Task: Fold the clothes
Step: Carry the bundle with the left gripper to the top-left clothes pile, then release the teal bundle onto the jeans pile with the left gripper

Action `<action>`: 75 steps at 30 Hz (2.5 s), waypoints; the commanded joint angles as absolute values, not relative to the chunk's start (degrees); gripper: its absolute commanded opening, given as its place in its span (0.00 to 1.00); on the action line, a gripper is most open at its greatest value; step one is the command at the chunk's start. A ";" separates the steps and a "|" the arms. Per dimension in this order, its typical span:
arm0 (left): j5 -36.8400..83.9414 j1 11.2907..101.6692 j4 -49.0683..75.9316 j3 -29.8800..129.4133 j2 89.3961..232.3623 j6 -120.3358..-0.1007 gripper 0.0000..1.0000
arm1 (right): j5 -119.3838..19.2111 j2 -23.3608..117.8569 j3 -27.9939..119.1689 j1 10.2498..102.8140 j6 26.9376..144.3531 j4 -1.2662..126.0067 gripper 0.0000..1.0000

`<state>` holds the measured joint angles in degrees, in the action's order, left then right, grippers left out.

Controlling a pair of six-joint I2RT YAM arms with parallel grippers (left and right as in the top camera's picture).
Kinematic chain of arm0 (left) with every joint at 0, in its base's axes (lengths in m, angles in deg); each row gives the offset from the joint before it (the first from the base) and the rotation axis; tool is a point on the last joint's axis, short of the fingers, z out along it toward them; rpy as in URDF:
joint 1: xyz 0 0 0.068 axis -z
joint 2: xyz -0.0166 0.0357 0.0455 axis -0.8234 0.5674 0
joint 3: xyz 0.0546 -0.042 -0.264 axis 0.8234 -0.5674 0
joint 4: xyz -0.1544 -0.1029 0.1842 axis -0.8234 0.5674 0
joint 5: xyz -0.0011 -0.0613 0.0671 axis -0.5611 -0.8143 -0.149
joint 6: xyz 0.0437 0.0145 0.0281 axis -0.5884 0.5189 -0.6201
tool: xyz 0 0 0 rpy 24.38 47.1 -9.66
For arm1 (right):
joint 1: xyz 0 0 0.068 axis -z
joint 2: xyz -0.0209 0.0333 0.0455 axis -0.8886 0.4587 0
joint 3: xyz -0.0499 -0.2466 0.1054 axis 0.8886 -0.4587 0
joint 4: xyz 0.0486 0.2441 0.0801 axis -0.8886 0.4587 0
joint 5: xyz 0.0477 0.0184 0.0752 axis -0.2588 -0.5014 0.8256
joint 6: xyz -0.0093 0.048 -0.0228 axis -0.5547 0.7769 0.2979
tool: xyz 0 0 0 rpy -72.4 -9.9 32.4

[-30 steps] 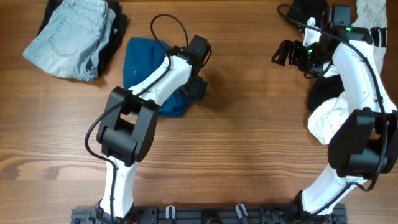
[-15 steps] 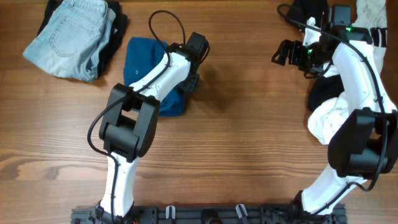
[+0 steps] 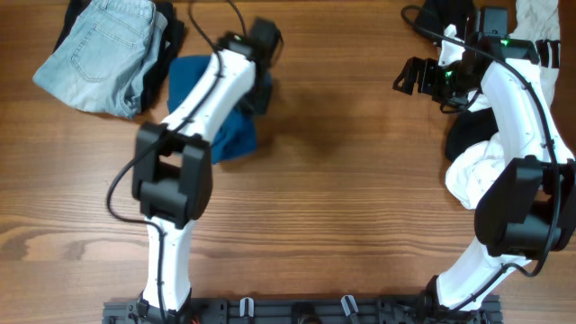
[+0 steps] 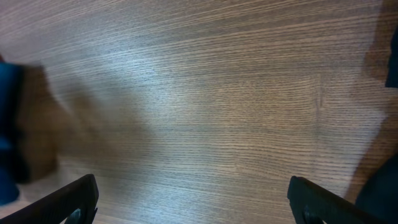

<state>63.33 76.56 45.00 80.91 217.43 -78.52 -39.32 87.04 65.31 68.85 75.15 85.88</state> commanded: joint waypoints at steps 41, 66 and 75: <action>69.10 35.53 1.27 85.94 202.70 -131.59 0.04 | -39.26 87.17 65.73 68.65 76.47 85.02 0.99; 61.89 41.65 7.91 85.94 213.13 -116.03 0.09 | -39.28 87.17 65.73 68.65 76.33 85.59 0.99; 37.10 46.04 23.02 85.94 213.13 -105.41 1.00 | -39.28 87.17 65.73 68.67 76.27 85.59 0.99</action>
<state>50.78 44.84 21.44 84.61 213.22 -112.10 -39.32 87.04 65.29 68.85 75.61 85.66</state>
